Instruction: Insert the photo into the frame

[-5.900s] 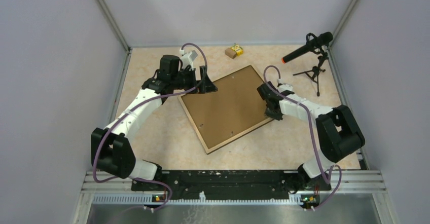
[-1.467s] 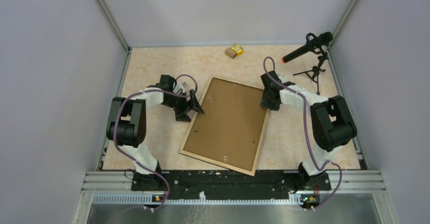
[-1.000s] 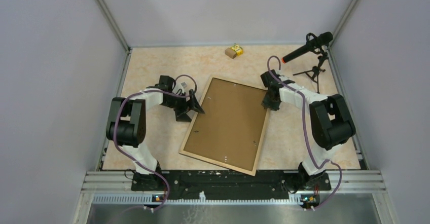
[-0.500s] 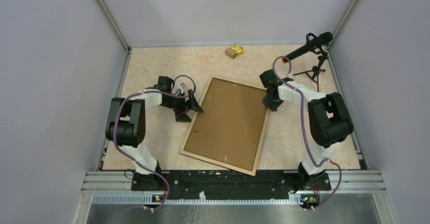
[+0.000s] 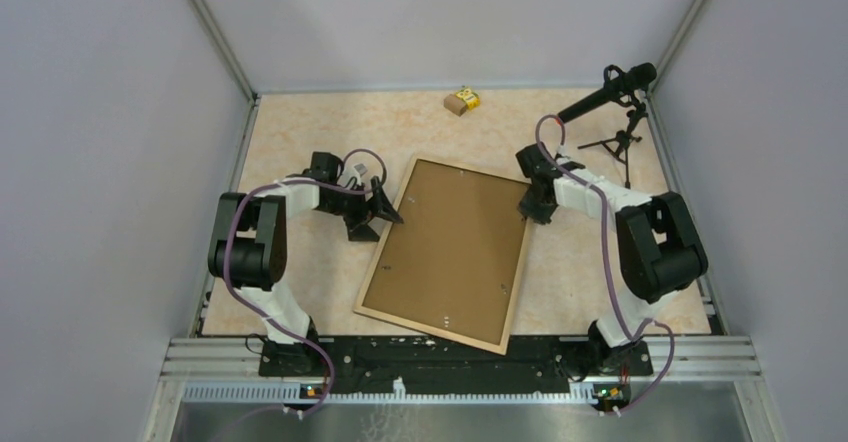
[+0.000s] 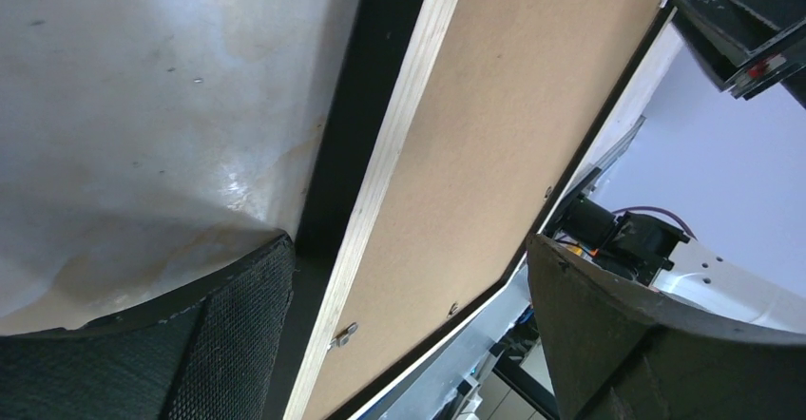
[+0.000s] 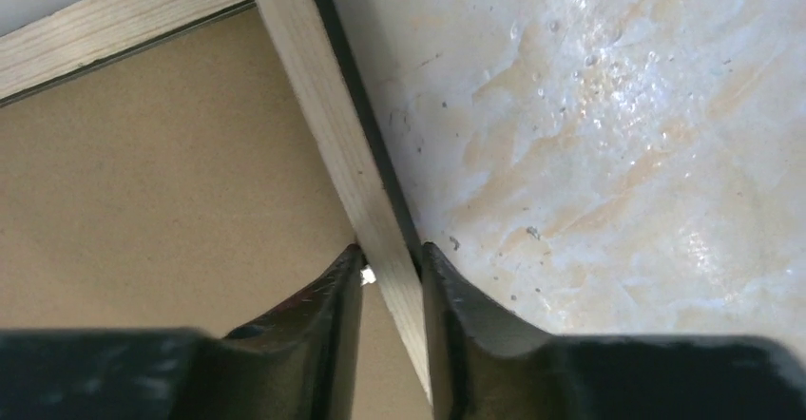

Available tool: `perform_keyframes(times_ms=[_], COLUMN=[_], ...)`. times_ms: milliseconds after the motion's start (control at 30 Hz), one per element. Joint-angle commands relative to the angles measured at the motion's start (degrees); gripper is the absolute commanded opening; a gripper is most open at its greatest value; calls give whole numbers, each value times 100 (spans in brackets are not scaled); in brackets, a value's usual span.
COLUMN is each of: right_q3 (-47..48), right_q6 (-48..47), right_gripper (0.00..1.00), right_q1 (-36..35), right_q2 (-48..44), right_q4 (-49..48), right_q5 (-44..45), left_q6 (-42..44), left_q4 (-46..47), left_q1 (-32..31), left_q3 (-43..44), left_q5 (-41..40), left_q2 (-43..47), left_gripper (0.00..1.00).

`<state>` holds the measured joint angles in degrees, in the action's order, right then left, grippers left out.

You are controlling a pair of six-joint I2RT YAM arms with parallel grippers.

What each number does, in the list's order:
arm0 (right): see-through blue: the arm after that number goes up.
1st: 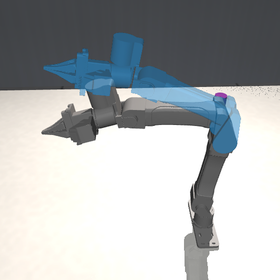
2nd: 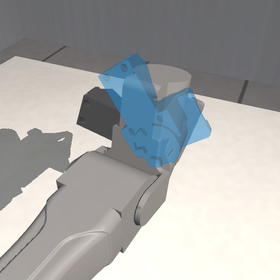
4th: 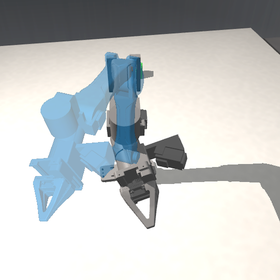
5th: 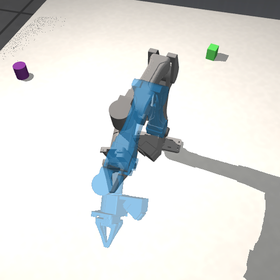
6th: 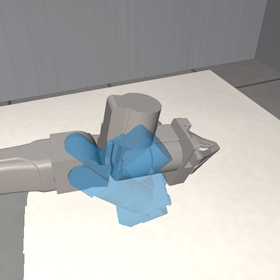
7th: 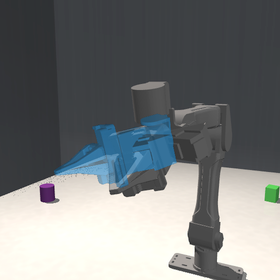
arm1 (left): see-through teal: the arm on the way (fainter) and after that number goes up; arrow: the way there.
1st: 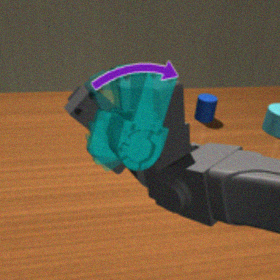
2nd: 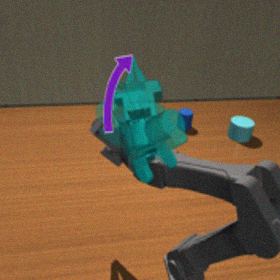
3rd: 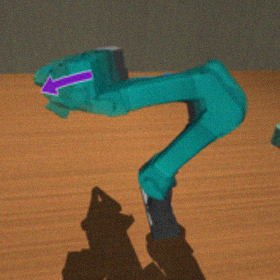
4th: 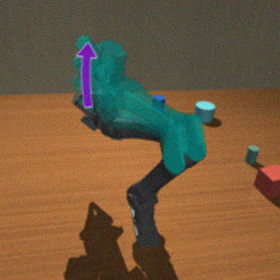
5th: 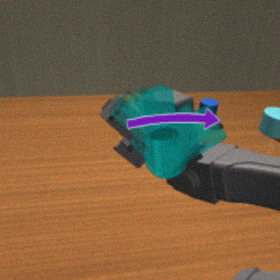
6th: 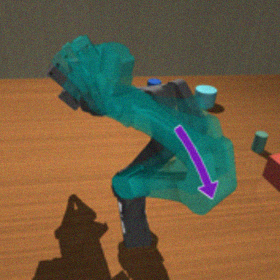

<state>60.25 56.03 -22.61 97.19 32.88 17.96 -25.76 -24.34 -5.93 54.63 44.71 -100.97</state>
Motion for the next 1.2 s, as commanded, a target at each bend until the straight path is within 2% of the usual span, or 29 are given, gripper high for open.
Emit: perform_keyframes(times_ms=[0,33,100,233,300,500,633,833,1000,1167], right_q3=[-33,-34,-39,-233,-285,-184,94,1298,1880,1352], right_q6=[-702,-808,-998,-1269,-1347,-1695,-1981,-2457,-2874,-3186], right_gripper=[48,62,78,94,98,99,99,99,99,99], right_q1=[-132,-130,-130,-113,-112,-112,-119,-145,-152,-156], right_q2=[-629,-679,-723,-679,-574,-130,212,1030,1007,131], right_q4=[-107,-105,-108,-411,-560,-887,-1194,-1058,-214,354], right_q5=[-348,-365,-433,-682,-858,-1065,-1446,-1768,-988,-344], left_q6=[-16,-23,-42,-53,-37,-25,-183,-273,-54,172], left_q4=[103,111,137,142,133,167,477,589,159,-199], left_q1=[-128,-120,-113,-109,-114,-159,-206,-237,-215,-177], left_q3=[-179,-181,-195,-239,-266,-339,-585,-763,-402,30], left_q5=[107,106,80,-19,-58,-126,204,254,-133,-603], left_q2=[-79,-74,-55,-18,-11,4,-19,94,190,195], left_gripper=[95,95,96,96,96,98,98,98,98,98])
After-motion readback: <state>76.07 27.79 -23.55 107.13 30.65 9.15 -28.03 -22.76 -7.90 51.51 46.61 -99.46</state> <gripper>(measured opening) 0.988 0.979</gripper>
